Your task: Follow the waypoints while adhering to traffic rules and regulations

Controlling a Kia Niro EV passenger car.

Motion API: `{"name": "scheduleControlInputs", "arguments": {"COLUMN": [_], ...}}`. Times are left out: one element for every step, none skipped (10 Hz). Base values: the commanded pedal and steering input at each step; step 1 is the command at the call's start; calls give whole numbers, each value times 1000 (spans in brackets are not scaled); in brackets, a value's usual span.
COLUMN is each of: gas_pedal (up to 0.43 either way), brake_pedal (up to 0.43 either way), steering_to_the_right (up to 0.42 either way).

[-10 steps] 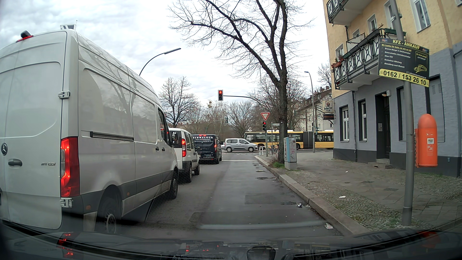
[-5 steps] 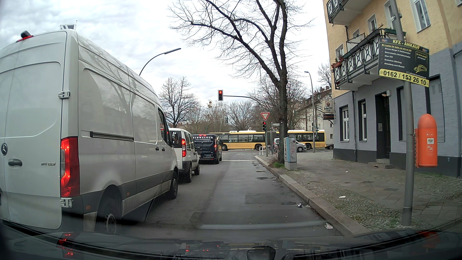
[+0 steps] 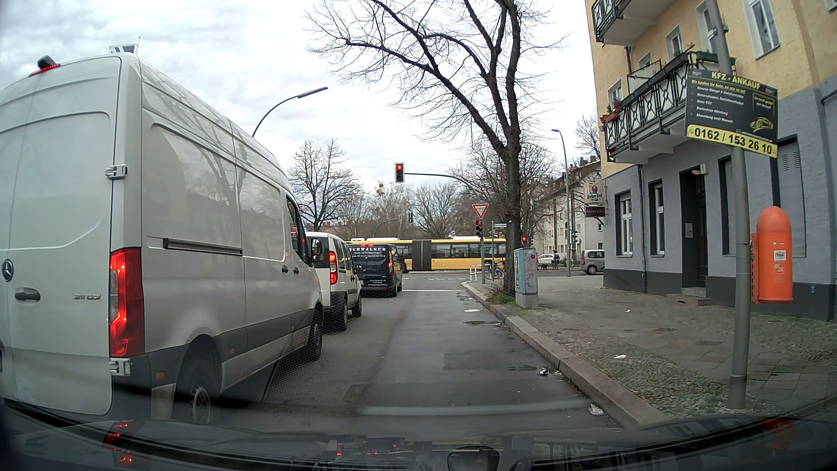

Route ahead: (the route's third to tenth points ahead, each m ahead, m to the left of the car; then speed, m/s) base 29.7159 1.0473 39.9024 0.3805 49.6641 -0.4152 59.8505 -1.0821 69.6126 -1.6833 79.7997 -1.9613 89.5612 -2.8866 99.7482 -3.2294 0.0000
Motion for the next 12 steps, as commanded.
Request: {"name": "scheduleControlInputs", "arguments": {"gas_pedal": [0, 0, 0, 0, 0, 0, 0, 0, 0, 0, 0, 0], "brake_pedal": [427, 427, 421, 427, 427, 421, 427, 427, 427, 427, 427, 427], "steering_to_the_right": [-19, -18, -19, -19, -18, -18, -18, -19, -18, -18, -18, -18]}}
